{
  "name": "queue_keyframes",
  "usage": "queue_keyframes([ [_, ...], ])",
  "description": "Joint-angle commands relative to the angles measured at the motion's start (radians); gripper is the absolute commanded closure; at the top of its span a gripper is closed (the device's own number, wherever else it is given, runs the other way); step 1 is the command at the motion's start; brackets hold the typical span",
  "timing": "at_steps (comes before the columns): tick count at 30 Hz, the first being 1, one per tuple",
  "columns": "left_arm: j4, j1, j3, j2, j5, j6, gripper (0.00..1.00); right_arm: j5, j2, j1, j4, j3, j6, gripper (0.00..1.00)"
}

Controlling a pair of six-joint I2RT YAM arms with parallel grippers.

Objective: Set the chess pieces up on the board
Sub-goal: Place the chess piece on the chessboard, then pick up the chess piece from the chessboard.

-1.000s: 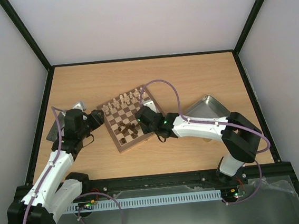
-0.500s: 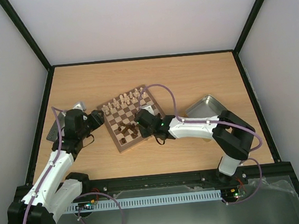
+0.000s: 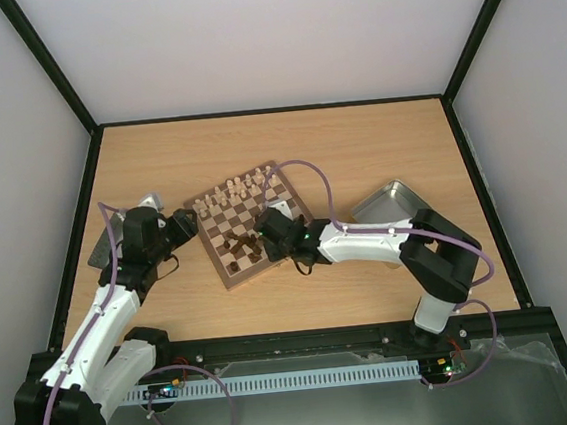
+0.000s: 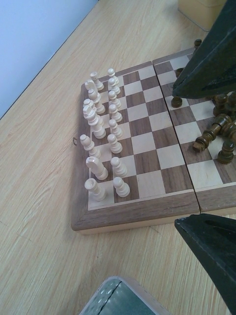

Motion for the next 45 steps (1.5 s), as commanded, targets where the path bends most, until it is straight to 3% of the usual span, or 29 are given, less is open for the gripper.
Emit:
queue_keyframes([
  [1,-0.006,0.007,-0.001,-0.002,-0.006,0.007,0.34,-0.005,-0.069,0.004,-0.018,0.029,-0.003,0.63],
  [6,-0.034,0.007,0.025,-0.029,-0.008,0.017,0.34,0.043,-0.166,0.003,-0.041,0.068,0.004,0.55],
  [10,-0.051,0.007,0.045,-0.065,-0.002,0.046,0.33,0.04,-0.177,0.004,-0.074,0.107,-0.003,0.55],
  [21,-0.095,0.007,0.295,-0.116,0.0,0.22,0.26,-0.158,-0.062,0.005,-0.136,0.194,0.044,0.56],
  [32,-0.074,0.007,0.254,-0.216,-0.095,0.324,0.22,-0.14,0.148,0.027,-0.202,0.334,0.067,0.63],
  [40,-0.064,0.007,0.213,-0.227,-0.128,0.321,0.21,-0.072,0.198,0.026,-0.212,0.396,0.074,0.75],
  [45,-0.069,0.007,0.208,-0.232,-0.129,0.317,0.21,-0.081,0.205,0.027,-0.216,0.39,0.07,0.76],
])
